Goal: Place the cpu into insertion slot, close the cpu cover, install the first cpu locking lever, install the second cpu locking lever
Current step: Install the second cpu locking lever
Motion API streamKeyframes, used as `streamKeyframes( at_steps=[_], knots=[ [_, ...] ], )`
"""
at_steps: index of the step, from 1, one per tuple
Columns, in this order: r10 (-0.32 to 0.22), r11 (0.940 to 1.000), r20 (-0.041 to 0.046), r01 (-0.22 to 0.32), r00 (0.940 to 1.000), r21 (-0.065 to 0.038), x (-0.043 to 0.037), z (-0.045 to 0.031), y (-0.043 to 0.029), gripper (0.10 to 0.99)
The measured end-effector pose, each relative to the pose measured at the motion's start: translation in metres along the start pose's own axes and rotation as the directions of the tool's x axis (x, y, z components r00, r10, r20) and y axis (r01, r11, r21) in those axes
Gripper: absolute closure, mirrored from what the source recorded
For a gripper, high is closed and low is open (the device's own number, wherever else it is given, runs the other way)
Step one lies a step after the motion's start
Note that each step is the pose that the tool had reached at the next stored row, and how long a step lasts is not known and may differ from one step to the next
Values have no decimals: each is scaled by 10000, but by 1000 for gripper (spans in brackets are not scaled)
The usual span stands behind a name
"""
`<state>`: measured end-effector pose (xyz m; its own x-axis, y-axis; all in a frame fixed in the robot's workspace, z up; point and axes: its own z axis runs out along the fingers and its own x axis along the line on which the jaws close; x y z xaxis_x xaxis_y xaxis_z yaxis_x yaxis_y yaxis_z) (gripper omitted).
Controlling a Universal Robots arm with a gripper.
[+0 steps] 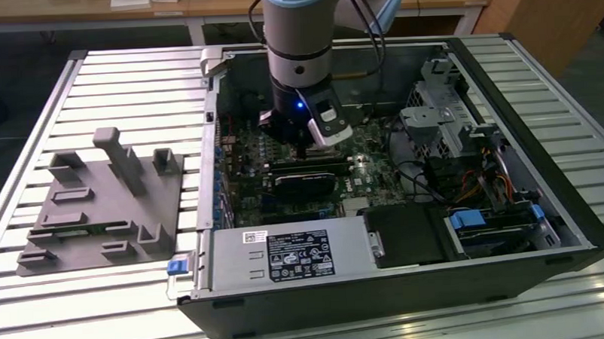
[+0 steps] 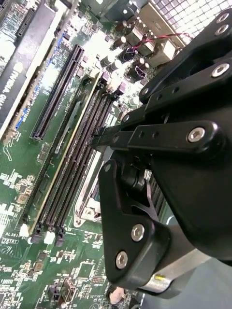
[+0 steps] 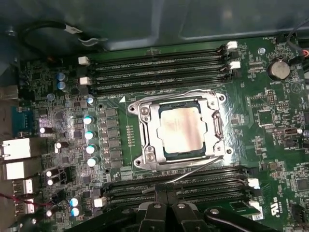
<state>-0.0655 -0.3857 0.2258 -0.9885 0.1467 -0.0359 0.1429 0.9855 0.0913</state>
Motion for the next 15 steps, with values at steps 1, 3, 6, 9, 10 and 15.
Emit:
streamKeyframes(
  at_steps=[1,3,6,9,10,15],
  knots=[
    [4,10000,-12,-4,10000,-79,1,3,-9,980],
    [15,9995,-43,-16,10000,-308,3,9,-23,980],
    [27,9980,-91,-33,10000,-627,9,17,-43,980],
    [37,9962,-128,-48,9999,-873,15,28,-66,980],
    [39,9956,-136,-52,9999,-937,17,33,-76,980],
    [48,9928,-175,-69,9998,-1196,22,58,-135,980]
  ],
)
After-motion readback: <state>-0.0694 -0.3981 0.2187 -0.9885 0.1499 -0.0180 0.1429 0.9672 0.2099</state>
